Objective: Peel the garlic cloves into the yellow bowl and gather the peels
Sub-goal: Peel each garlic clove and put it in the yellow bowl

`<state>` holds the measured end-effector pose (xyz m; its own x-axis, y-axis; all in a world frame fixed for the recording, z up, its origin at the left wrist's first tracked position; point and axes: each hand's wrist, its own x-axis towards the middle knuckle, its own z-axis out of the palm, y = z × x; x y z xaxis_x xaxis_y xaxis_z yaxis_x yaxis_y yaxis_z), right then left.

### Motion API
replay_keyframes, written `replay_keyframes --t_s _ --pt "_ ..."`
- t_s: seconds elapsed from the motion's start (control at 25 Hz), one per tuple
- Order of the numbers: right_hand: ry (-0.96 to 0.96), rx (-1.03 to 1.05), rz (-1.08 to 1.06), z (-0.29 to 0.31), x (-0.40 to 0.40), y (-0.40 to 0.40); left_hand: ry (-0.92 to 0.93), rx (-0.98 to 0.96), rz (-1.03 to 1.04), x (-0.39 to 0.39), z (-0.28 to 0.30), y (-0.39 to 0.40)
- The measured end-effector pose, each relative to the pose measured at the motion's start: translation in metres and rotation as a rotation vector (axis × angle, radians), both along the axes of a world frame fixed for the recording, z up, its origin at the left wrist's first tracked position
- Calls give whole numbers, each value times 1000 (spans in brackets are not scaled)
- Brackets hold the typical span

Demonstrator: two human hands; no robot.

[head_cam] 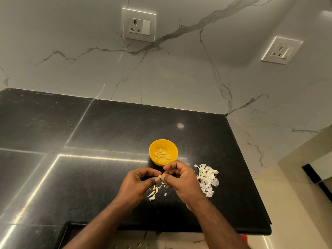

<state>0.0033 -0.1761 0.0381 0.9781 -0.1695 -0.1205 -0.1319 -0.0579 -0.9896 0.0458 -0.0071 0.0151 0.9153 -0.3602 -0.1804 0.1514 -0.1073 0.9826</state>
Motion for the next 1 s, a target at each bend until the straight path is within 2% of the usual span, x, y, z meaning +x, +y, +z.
replay_keyframes --t_s 0.16,0.36,0.52,1.0 --pt "16 12 -14 -1 0 1 30 -59 -4 -4 2 1" --pt "32 -84 -57 -7 -1 0 64 -112 10 -6 5 1" --pt "35 22 -27 -1 -3 -1 63 -107 28 -6 4 2" --pt "-26 -51 -2 0 0 3 26 -58 -26 -6 3 0"
